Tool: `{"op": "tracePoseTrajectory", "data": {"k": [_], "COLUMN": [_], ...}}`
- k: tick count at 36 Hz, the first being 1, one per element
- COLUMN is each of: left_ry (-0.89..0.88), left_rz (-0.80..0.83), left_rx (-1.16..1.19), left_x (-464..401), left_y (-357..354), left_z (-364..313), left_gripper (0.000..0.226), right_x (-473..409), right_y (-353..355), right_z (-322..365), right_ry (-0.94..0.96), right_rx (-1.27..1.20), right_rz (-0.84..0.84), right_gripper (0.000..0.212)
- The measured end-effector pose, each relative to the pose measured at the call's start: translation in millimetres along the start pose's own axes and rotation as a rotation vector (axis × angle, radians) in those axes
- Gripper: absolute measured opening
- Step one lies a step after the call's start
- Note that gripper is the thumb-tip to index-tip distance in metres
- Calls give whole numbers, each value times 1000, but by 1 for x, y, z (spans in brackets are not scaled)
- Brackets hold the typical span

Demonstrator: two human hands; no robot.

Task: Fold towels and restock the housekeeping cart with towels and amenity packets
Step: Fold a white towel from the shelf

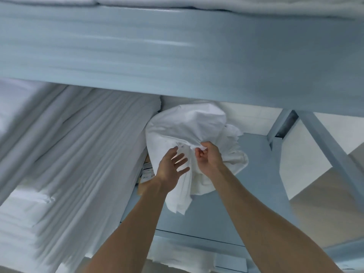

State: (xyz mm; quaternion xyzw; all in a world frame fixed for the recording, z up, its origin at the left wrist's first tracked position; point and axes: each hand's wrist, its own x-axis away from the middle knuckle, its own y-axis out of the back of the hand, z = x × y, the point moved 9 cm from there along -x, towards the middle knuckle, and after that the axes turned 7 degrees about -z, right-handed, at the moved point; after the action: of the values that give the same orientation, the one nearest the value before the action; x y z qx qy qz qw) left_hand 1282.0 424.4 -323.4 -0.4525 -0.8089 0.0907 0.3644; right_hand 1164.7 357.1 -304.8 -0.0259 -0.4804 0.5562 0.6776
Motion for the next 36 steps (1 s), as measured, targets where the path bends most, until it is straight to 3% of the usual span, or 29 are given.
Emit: {"op": "tracePoseTrajectory", "data": {"k": [2,5,8,12,14,16,21,24,27,30,33,36], "left_ry": [-1,12,28,-30,-49,-48,4,2,46,58,100,183], "left_rz": [7,-2,-97,-321,-391,-400,-328,-330,-304,-239,-116,76], "left_rx": [-30,-99,-119,-193,-262,-278,-230,-224,-215,-255,-288,-216], "left_x": [2,6,6,1,0,1,2,3,9,12,21,32], "left_y": [-8,-13,-1,31,42,46,39,37,33,21,-7,-44], "left_z": [2,9,19,22,22,24,42,47,52,57,61,63], "left_gripper": [39,19,11,27,36,40,45,35,11,18,40,60], "right_x": [6,13,16,19,24,28,32,25,21,23,43,80], "right_y": [-1,1,7,18,26,35,71,97,119,124,97,53], "right_z": [9,30,54,98,118,131,135,127,125,128,122,94], "right_ry": [-8,18,73,150,175,191,185,194,261,438,717,1102], "right_rx": [-36,-82,-90,-212,-259,-275,-257,-201,39,455,808,1164], "right_rz": [29,34,21,20,43,37,-61,-140,-244,-282,-156,102], "right_gripper": [9,11,17,27,22,12,15,14,17,19,16,15]}}
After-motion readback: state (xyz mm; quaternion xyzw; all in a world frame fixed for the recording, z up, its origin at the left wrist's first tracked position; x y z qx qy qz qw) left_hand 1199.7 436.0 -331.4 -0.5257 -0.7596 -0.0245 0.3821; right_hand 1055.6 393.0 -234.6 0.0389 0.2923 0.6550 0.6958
